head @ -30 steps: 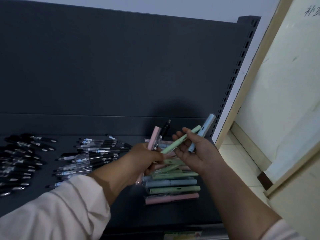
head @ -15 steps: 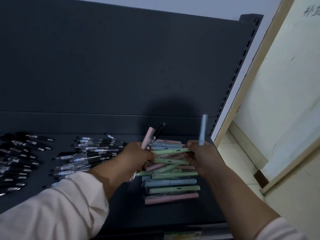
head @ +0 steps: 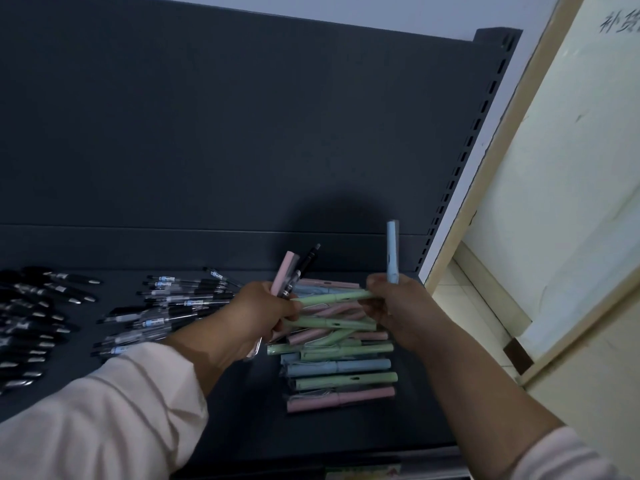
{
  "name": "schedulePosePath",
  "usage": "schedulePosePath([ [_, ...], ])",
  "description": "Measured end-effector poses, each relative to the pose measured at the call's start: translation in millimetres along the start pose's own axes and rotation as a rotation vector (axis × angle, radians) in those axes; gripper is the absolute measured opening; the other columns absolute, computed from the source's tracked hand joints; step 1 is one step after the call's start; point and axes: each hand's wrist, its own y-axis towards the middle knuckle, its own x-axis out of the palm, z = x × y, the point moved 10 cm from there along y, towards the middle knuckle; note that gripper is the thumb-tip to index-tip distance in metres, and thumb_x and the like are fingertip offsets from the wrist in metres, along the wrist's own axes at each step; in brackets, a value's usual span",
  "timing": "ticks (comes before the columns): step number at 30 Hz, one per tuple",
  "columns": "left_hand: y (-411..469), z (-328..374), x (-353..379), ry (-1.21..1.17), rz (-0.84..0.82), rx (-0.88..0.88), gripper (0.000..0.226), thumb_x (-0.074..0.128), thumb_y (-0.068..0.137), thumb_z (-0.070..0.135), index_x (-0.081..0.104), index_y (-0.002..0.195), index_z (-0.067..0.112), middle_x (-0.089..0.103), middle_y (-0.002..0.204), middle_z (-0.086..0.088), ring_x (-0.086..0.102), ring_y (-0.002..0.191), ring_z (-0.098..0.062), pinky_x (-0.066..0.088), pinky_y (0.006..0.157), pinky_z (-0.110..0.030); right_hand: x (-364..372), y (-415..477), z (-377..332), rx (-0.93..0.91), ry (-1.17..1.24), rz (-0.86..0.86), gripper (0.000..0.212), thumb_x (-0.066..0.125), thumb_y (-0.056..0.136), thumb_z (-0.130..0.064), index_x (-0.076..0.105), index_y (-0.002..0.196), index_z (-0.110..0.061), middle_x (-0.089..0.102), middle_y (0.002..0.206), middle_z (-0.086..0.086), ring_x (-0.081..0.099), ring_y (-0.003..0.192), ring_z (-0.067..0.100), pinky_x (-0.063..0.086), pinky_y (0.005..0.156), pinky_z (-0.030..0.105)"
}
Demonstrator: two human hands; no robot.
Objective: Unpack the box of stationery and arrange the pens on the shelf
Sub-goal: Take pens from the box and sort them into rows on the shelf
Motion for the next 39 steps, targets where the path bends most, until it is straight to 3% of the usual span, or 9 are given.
schedulePosePath([
  [3, 1, 0, -4, 0.0, 0.013, 0.001, 0.009, 0.064, 0.086, 0.003, 0.056, 0.088, 0.005, 0.06, 0.065, -0.008, 0.041, 0.044, -0.013, 0.029, 0.034, -0.016, -1, 0, -3, -0.022, -0.05, -0.033, 0.006, 0.058, 0.091, -0.002, 0.057, 0.097, -0.004, 0.058, 0.086, 0.013, 0.062, 0.071, 0.02, 0.052, 0.06, 0.025],
  [8, 1, 0, -4, -0.014, 0.016, -0.005, 0.009, 0.065, 0.085, 0.003, 0.056, 0.088, 0.005, 0.06, 0.065, -0.008, 0.04, 0.044, -0.012, 0.03, 0.034, -0.017, -7, -2, -3, -0.038, -0.206, 0.02, 0.02, 0.057, 0.094, -0.032, 0.054, 0.094, -0.012, 0.057, 0.073, 0.007, 0.047, 0.054, 0.013, 0.037, 0.047, 0.023],
  [13, 2, -1, -6, -0.02, 0.041, -0.011, 0.018, 0.065, 0.085, 0.003, 0.057, 0.1, 0.0, 0.059, 0.065, -0.008, 0.039, 0.044, -0.012, 0.029, 0.034, -0.015, -5, 1, -1, -0.057, -0.18, -0.022, 0.003, 0.057, 0.093, -0.01, 0.057, 0.095, -0.008, 0.057, 0.076, 0.009, 0.051, 0.058, 0.014, 0.042, 0.05, 0.025],
  [19, -1, 2, 2, 0.029, 0.008, 0.001, 0.012, 0.067, 0.084, 0.005, 0.059, 0.094, 0.004, 0.06, 0.066, -0.008, 0.04, 0.042, -0.012, 0.03, 0.034, -0.015, -14, 0, -4, -0.094, -0.349, 0.046, 0.022, 0.058, 0.094, -0.029, 0.049, 0.086, -0.011, 0.047, 0.062, 0.005, 0.036, 0.044, 0.012, 0.031, 0.036, 0.02],
  [23, 2, 3, -2, 0.012, 0.056, 0.023, 0.017, 0.069, 0.084, 0.01, 0.059, 0.096, 0.004, 0.058, 0.064, -0.008, 0.038, 0.042, -0.013, 0.029, 0.034, -0.016, -20, 1, -11, -0.171, -0.408, 0.119, 0.025, 0.054, 0.094, -0.033, 0.052, 0.086, -0.009, 0.042, 0.063, 0.004, 0.034, 0.046, 0.013, 0.028, 0.039, 0.024],
  [28, -7, 10, 6, -0.104, 0.022, 0.02, 0.01, 0.064, 0.089, 0.014, 0.058, 0.084, 0.007, 0.059, 0.066, -0.005, 0.037, 0.046, -0.012, 0.031, 0.036, -0.017, -2, -3, -5, -0.002, 0.059, 0.037, 0.01, 0.044, 0.096, -0.016, 0.051, 0.095, -0.009, 0.055, 0.064, 0.005, 0.05, 0.058, 0.019, 0.037, 0.056, 0.029],
  [30, -16, 16, 19, -0.132, -0.061, 0.008, 0.009, 0.064, 0.088, 0.016, 0.059, 0.088, 0.009, 0.064, 0.073, -0.005, 0.039, 0.046, -0.01, 0.032, 0.038, -0.017, 18, -9, -3, 0.076, 0.313, -0.08, 0.013, 0.038, 0.1, -0.015, 0.05, 0.102, -0.011, 0.067, 0.085, 0.011, 0.062, 0.08, 0.025, 0.045, 0.074, 0.037],
  [32, -24, 21, 33, -0.142, -0.14, 0.004, 0.016, 0.067, 0.086, 0.019, 0.061, 0.098, 0.009, 0.067, 0.08, -0.005, 0.041, 0.046, -0.008, 0.032, 0.039, -0.017, 40, -17, -3, 0.113, 0.495, -0.193, 0.01, 0.035, 0.101, -0.011, 0.045, 0.103, -0.012, 0.064, 0.11, 0.021, 0.062, 0.099, 0.035, 0.044, 0.089, 0.05],
  [39, -24, 18, 27, -0.22, -0.1, -0.013, 0.026, 0.07, 0.083, 0.017, 0.06, 0.106, 0.008, 0.069, 0.085, -0.007, 0.041, 0.046, -0.007, 0.033, 0.037, -0.016, 74, -32, 1, 0.177, 0.592, -0.41, 0.013, 0.041, 0.096, -0.004, 0.042, 0.086, -0.012, 0.061, 0.12, 0.028, 0.06, 0.11, 0.042, 0.046, 0.095, 0.051],
])
